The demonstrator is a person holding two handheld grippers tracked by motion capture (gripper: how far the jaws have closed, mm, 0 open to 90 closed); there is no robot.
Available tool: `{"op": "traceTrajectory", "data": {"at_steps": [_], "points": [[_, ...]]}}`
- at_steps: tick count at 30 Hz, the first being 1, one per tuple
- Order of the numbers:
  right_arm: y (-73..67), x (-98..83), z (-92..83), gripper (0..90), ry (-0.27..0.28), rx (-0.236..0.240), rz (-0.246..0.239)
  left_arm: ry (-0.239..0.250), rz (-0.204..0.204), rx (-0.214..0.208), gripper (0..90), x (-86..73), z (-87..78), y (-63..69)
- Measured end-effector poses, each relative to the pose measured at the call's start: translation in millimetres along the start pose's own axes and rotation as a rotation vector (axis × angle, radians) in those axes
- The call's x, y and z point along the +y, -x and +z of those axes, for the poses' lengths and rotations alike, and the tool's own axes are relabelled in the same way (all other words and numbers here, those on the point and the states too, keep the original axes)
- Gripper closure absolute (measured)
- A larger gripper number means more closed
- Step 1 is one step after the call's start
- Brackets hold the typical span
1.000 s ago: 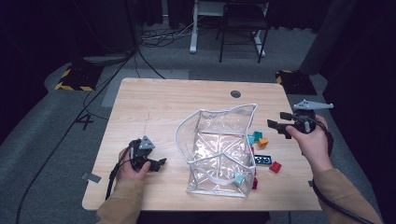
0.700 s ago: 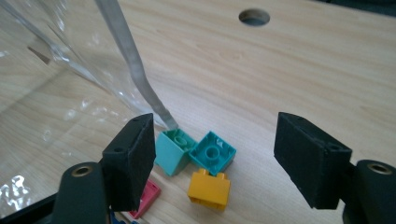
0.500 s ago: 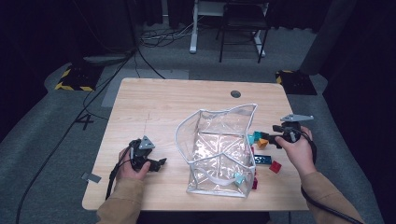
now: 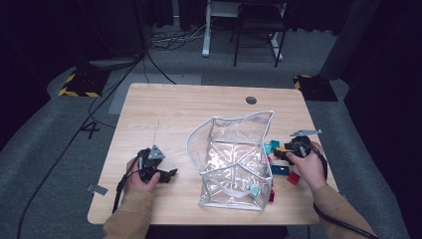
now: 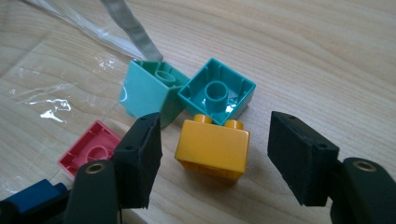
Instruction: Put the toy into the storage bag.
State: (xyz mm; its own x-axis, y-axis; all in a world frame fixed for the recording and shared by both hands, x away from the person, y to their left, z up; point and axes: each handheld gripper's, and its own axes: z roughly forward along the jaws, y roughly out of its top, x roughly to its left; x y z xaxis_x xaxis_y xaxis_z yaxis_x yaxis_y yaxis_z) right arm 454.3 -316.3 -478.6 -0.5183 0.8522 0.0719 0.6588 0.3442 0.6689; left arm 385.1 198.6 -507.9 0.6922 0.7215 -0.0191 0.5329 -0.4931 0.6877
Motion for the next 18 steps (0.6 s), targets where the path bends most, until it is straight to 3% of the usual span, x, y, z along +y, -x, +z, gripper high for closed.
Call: {"op": "traceTrajectory", "data": {"at_steps": [4, 7, 9, 18], "points": [[0.5, -1.2, 3.6, 41.2, -0.016, 0.001, 0.000, 0.000, 0.000, 0.001, 14.0, 0.0, 0.0, 0.1], [1.0, -2.0, 3.4, 54.5, -0.022, 0.015, 0.001, 0.002, 0.000, 0.002, 14.0, -0.1, 0.1, 0.2], [0.3, -1.7, -0.5, 57.6, -0.019, 0.008, -0.007, 0.002, 0.000, 0.002, 14.0, -0.1, 0.1, 0.2], [-2.0, 8.7, -27.2, 58.0, 0.027, 0.033, -0.011, 0.001, -0.001, 0.001, 14.0, -0.1, 0.1, 0.3]]}}
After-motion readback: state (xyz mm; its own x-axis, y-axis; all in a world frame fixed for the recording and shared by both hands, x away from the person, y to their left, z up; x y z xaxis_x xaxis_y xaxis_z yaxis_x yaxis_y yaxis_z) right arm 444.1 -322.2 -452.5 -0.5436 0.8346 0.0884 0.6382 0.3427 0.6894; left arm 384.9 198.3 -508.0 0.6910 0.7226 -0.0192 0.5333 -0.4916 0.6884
